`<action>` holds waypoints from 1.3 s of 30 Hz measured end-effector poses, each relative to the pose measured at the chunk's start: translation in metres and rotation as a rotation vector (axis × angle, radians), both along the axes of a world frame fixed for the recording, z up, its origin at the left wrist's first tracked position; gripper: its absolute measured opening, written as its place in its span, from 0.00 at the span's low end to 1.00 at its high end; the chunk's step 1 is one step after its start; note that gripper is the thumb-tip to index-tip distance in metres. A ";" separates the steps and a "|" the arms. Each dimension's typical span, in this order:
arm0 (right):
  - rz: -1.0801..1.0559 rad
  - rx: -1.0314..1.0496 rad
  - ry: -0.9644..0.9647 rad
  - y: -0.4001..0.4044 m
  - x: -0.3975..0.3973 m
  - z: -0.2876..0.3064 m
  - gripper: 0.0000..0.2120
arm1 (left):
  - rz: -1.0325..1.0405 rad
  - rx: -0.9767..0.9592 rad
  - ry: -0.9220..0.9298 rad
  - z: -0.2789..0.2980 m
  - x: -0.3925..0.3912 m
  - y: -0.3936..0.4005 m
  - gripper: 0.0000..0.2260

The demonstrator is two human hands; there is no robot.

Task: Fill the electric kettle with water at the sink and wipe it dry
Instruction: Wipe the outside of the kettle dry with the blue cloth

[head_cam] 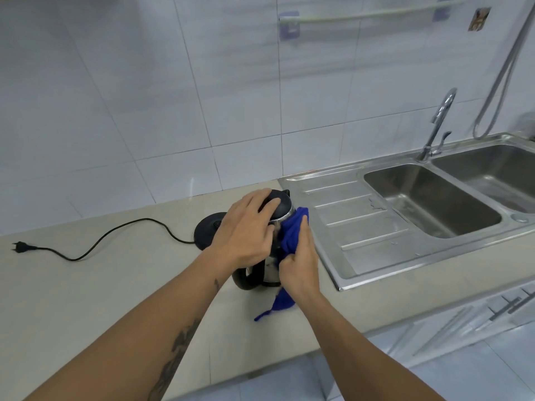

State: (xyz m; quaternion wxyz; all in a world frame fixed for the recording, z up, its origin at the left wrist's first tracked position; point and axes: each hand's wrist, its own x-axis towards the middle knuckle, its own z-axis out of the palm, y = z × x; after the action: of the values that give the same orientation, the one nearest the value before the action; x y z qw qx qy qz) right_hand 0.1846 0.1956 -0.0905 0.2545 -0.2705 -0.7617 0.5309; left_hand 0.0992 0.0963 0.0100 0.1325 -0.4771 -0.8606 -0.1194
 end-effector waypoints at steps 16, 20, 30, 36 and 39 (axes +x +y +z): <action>0.103 -0.241 -0.200 0.037 -0.011 -0.008 0.42 | -0.054 0.168 -0.203 -0.015 -0.011 0.014 0.26; 0.074 -0.279 -0.175 0.039 -0.015 0.005 0.38 | -0.044 0.224 -0.222 -0.016 -0.012 0.016 0.23; -0.163 -0.233 -0.226 -0.088 -0.017 -0.017 0.53 | -0.046 0.237 -0.259 -0.014 -0.014 0.015 0.26; -0.066 0.013 -0.162 -0.023 -0.007 -0.012 0.52 | -0.062 0.178 -0.248 -0.009 -0.019 0.011 0.25; -0.011 0.200 -0.116 -0.006 -0.008 0.009 0.49 | -0.066 0.133 -0.264 -0.003 -0.023 0.007 0.26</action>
State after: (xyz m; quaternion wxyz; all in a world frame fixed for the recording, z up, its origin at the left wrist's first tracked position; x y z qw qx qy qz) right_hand 0.1765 0.1896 -0.0811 0.2386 -0.2785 -0.8228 0.4341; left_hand 0.0765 0.1028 0.0074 0.0453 -0.4753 -0.8447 -0.2420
